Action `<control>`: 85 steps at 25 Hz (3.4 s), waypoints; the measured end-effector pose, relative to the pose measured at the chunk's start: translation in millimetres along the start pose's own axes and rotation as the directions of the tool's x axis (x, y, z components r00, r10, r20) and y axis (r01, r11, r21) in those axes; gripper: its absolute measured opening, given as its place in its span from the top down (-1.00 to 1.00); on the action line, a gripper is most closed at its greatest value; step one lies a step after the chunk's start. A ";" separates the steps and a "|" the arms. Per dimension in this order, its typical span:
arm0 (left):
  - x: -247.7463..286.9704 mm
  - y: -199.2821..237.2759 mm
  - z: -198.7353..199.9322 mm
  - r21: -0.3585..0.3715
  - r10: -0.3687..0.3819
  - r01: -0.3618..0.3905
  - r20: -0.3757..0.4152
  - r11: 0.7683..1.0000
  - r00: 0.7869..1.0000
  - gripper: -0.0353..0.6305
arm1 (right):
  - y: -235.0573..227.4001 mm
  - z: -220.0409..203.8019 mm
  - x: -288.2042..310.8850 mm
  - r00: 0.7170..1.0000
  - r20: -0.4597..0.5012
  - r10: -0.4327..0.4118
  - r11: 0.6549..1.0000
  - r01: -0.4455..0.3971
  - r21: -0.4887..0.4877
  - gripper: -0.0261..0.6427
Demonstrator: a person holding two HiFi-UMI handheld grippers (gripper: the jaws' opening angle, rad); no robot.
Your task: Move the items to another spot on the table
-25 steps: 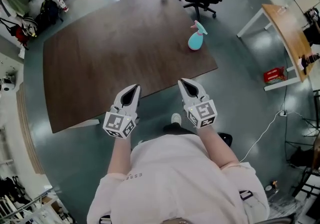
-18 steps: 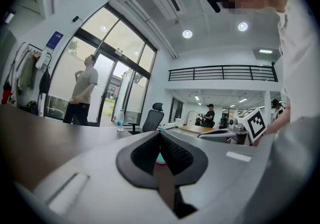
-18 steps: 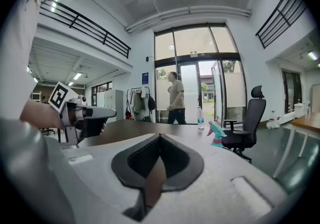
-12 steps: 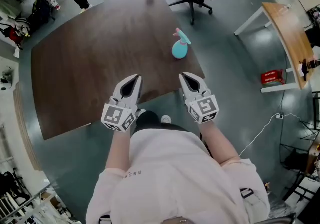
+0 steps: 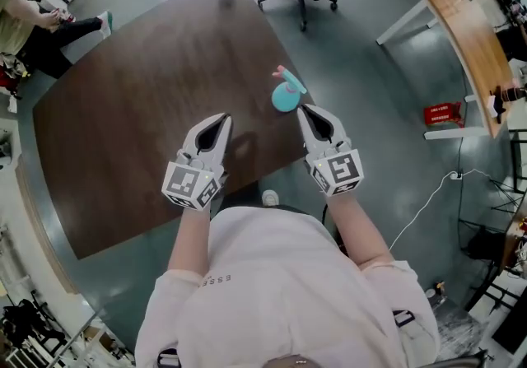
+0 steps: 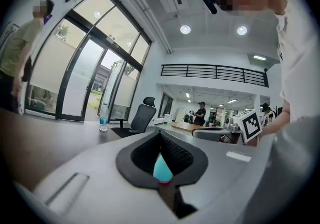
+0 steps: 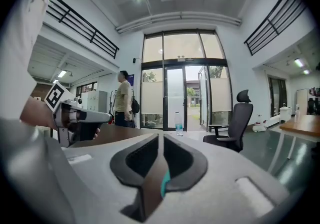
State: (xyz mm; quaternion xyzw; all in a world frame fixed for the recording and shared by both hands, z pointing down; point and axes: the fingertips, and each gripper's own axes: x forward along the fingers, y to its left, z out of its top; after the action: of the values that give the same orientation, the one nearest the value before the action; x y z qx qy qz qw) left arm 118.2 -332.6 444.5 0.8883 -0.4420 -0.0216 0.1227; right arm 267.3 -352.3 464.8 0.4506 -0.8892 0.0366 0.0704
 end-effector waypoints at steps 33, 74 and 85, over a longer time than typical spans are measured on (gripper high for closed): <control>55.3 38.6 -40.1 -0.066 0.008 -0.013 -0.078 0.998 0.997 0.85 | -41.1 -63.4 73.8 0.988 -0.142 0.064 0.996 -0.055 0.066 0.53; -391.3 36.2 6.4 -0.066 0.614 -0.614 0.183 0.787 0.768 0.85 | 341.6 10.1 25.2 0.781 -0.110 0.615 0.772 -0.624 -0.123 0.53; -599.3 75.1 2.3 -0.092 0.744 -0.744 0.198 0.662 0.638 0.85 | 556.1 14.8 37.5 0.670 -0.087 0.737 0.663 -0.742 -0.103 0.53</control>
State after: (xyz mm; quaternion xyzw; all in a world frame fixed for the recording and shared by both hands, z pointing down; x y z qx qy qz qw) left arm -305.3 97.3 418.1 0.6196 -0.7787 -0.0673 0.0722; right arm -204.5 -55.2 455.3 0.0449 -0.9944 0.0126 0.0952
